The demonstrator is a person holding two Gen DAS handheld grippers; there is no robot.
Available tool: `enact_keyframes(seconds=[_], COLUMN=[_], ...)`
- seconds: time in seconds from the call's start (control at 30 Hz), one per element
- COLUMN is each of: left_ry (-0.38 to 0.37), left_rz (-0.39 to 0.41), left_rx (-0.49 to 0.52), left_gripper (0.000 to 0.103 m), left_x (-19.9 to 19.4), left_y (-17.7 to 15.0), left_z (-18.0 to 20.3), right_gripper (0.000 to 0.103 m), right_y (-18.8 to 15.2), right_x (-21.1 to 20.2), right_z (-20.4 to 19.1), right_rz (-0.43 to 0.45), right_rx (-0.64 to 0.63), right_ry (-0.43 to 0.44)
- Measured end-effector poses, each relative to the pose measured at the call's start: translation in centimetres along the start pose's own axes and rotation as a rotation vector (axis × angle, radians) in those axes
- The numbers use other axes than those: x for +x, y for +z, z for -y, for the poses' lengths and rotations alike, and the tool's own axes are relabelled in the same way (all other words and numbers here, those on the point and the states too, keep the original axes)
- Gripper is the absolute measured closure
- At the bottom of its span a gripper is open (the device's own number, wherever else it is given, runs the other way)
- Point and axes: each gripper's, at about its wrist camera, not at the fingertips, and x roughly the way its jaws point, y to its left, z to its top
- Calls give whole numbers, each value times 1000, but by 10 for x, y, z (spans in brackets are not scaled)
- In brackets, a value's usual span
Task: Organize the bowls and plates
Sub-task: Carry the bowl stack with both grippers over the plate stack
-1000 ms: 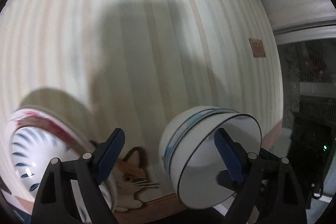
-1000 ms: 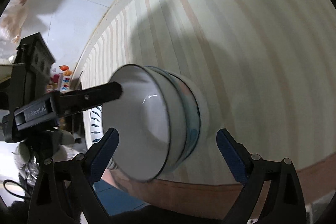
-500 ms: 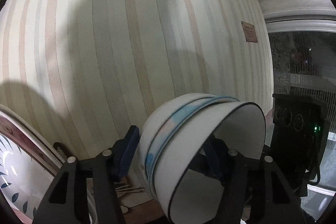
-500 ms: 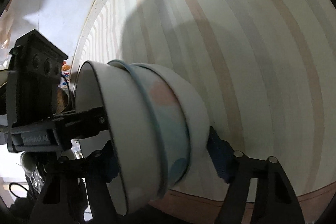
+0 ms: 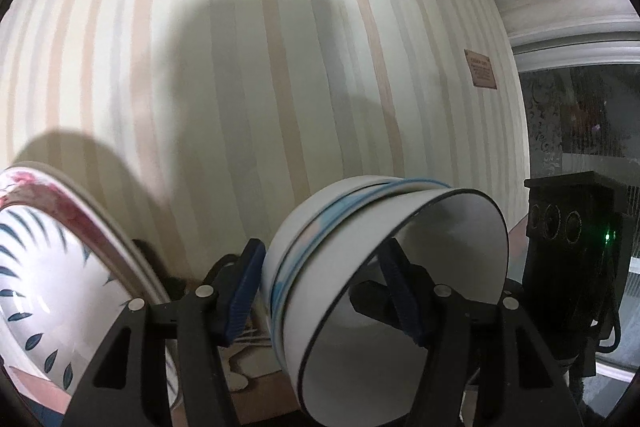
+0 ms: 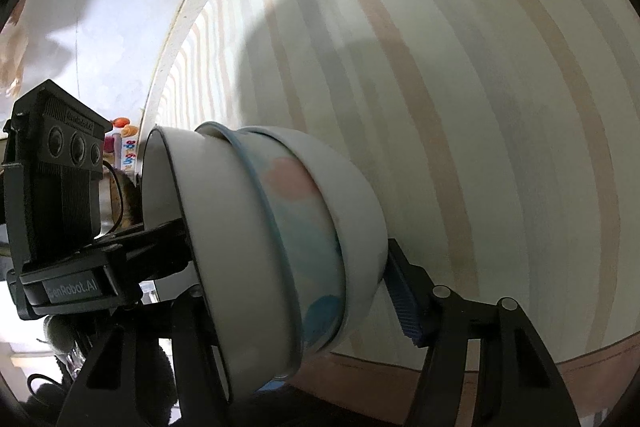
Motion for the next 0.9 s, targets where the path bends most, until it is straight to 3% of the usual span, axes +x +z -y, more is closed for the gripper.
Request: enact_keyframes(seconds=[0.4,0.63,0.8,0.9], left_ry=[-42,-41,-20,-7], left_rz=[78,117,133,136], left_rx=[-42,-85,-135,-160], left_gripper=[46,46,46,46], left_x=[-55,-92,-109,-112], left_y=[-19,-37,-51,-56], left_z=[-32,-84,-130,-149], right_gripper=[39,39,39,39], right_y=[5,-12,-24,-34], right_x=[19,46,89,105], right_z=[-69,-128,-171,-180], right_rz=[-10,-29,-67,-93], right_rx=[-77,-118,-154,-175], right_ry=[-8,-2,11,20])
